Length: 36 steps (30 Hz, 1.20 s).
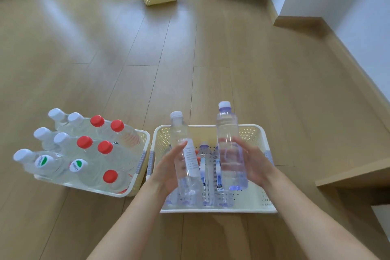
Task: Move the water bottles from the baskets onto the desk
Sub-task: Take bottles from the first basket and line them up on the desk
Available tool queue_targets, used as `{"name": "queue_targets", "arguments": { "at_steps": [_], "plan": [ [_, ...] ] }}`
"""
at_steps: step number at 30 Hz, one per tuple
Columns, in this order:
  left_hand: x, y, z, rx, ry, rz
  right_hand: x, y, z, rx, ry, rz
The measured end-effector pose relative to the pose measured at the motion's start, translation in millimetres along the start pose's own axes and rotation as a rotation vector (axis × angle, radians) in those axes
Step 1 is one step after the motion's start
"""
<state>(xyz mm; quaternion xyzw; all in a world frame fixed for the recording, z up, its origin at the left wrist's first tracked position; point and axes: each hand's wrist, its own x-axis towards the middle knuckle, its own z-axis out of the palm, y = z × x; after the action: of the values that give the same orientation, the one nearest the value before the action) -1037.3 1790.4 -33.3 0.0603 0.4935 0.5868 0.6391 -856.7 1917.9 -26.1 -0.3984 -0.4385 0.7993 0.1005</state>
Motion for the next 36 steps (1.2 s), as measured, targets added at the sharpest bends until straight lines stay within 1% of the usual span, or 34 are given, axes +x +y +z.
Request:
{"name": "queue_targets", "arguments": {
  "at_steps": [2, 5, 10, 15, 19, 23, 27, 31, 36],
  "plan": [
    [-2.9, 10.2, 9.1, -0.023, -0.036, 0.033, -5.9, -13.6, 13.2, -0.013, 0.021, -0.059],
    [-3.6, 22.3, 21.2, 0.054, -0.038, 0.060, -7.8, -25.1, 24.6, -0.012, 0.086, -0.120],
    [6.6, 32.6, 33.6, 0.215, 0.050, 0.166, -2.4, -27.5, 29.4, -0.044, 0.286, -0.141],
    [17.9, 39.7, 45.8, 0.324, 0.123, 0.167, 6.8, -26.9, 24.5, -0.060, 0.353, -0.133],
    [21.1, 69.3, 70.1, 0.395, 0.162, 0.199, 3.7, -55.7, 22.0, -0.080, 0.415, -0.150],
    [-2.5, 119.6, 112.5, 0.370, 0.205, 0.210, -25.4, -110.5, 28.7, -0.027, 0.449, -0.136],
    [-46.0, 175.8, 175.9, 0.389, 0.190, 0.204, -76.9, -182.3, 43.2, 0.039, 0.506, -0.146],
    [-108.7, 233.5, 254.4, 0.432, 0.145, 0.177, -150.8, -264.7, 62.4, 0.109, 0.538, -0.173],
    [-194.5, 309.2, 348.8, 0.444, 0.092, 0.166, -262.1, -382.7, 86.5, 0.111, 0.590, -0.215]
  ]
}}
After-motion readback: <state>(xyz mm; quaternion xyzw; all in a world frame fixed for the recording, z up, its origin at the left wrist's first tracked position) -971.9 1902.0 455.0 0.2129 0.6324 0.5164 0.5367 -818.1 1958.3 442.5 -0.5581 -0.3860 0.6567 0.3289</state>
